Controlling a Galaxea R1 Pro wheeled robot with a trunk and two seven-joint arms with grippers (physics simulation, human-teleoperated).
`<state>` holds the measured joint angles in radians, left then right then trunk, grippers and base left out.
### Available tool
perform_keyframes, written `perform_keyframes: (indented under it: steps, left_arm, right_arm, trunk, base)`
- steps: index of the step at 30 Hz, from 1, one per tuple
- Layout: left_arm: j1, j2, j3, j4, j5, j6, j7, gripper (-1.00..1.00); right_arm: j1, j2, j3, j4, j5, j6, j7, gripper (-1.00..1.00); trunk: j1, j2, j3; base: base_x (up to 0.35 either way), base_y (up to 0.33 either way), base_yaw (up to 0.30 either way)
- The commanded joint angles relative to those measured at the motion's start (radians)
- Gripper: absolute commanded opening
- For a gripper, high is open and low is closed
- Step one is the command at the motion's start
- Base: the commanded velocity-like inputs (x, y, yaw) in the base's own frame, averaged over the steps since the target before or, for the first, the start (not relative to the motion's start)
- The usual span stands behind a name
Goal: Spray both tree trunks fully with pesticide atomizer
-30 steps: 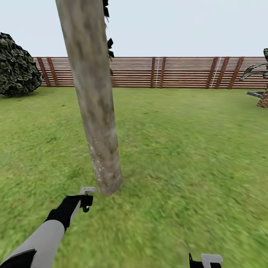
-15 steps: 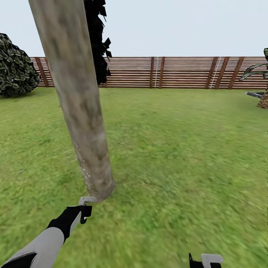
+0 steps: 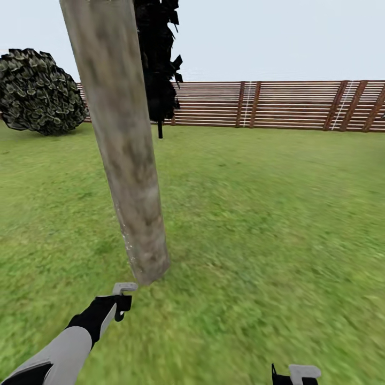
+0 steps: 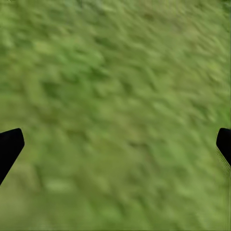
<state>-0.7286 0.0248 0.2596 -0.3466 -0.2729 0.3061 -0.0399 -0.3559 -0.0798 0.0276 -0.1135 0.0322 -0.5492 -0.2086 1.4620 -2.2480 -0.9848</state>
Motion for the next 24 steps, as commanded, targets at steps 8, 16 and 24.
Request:
perform_keyframes:
  steps: [8, 16, 24]
  left_arm:
    - [0.0, -0.002, 0.0, 0.003, 0.001, -0.001, 0.0, -1.0]
    - [0.0, -0.004, 0.0, 0.002, 0.001, -0.001, 0.0, -1.0]
    - [0.0, 0.001, 0.001, 0.001, 0.0, 0.0, 0.0, -1.0]
  right_arm:
    - [0.0, 0.0, 0.0, 0.0, 0.0, 0.0, 0.0, 1.0]
    - [0.0, 0.0, 0.0, 0.0, 0.0, 0.0, -0.001, 1.0]
    - [0.0, 0.0, 0.0, 0.0, 0.0, 0.0, -0.001, 1.0]
  trunk:
    - [0.0, 0.0, 0.0]
    - [0.0, 0.0, 0.0]
    - [0.0, 0.0, 0.0]
  base:
    - [0.119, -0.271, 0.022]
    - [0.018, -0.273, 0.167]
    - [0.028, -0.274, 0.205]
